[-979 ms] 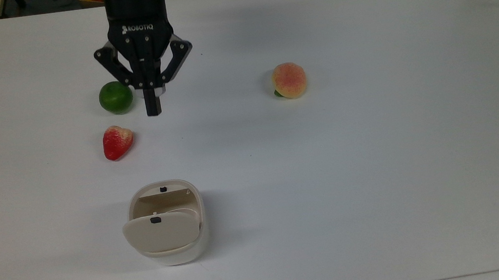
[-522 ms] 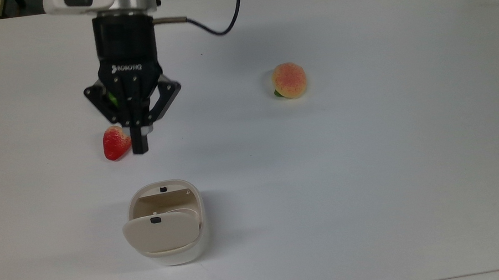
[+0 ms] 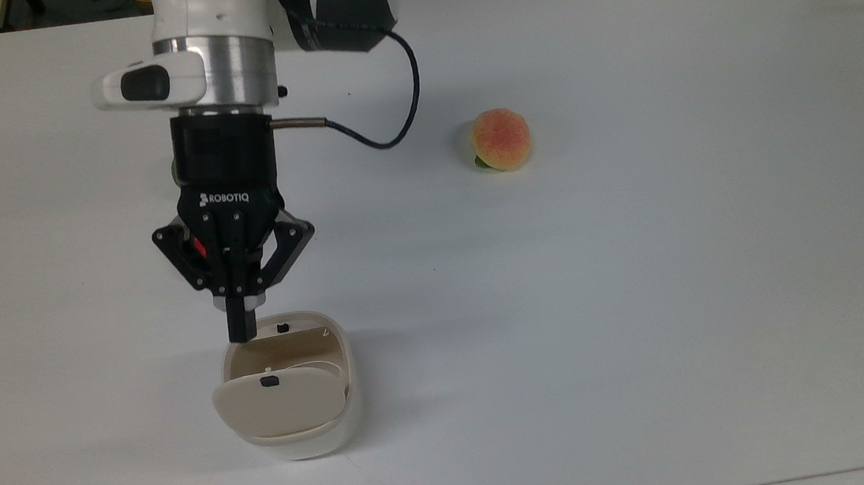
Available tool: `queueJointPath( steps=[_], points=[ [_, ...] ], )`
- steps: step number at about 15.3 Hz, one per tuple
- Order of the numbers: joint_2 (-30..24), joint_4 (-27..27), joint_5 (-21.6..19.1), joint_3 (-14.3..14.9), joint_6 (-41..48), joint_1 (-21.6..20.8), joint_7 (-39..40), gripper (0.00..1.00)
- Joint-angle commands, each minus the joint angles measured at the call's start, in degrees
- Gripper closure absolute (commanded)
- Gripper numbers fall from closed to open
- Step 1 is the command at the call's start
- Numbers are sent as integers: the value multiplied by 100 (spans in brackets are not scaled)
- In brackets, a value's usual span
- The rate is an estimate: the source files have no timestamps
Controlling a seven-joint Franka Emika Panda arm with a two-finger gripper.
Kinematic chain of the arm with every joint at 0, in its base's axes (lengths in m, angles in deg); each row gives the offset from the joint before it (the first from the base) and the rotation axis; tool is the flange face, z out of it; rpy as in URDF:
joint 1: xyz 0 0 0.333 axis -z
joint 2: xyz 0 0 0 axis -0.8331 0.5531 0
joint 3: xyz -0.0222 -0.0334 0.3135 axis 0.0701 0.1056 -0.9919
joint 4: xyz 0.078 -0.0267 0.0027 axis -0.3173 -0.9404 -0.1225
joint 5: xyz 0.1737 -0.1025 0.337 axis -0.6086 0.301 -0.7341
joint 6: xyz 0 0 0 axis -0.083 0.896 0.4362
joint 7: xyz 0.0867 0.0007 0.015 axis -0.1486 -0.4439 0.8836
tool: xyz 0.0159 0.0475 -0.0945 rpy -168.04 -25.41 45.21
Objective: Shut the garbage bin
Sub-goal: 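Push the raised lid down over the bin opening with the gripper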
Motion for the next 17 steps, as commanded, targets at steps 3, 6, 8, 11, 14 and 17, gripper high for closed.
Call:
queueJointPath(
  steps=[3, 6, 8, 11, 14, 17],
  points=[
    [717, 616, -25, 3, -590, -35, -98, 100],
    [849, 722, -16, 2, -721, -35, -98, 100],
    [981, 854, -8, 2, -827, -18, -89, 100],
    [990, 854, 10, -6, -819, 9, -54, 100],
    [1051, 828, 62, -24, -819, 18, -36, 100],
    [1052, 679, 203, -33, -819, 61, -19, 100]
  ],
)
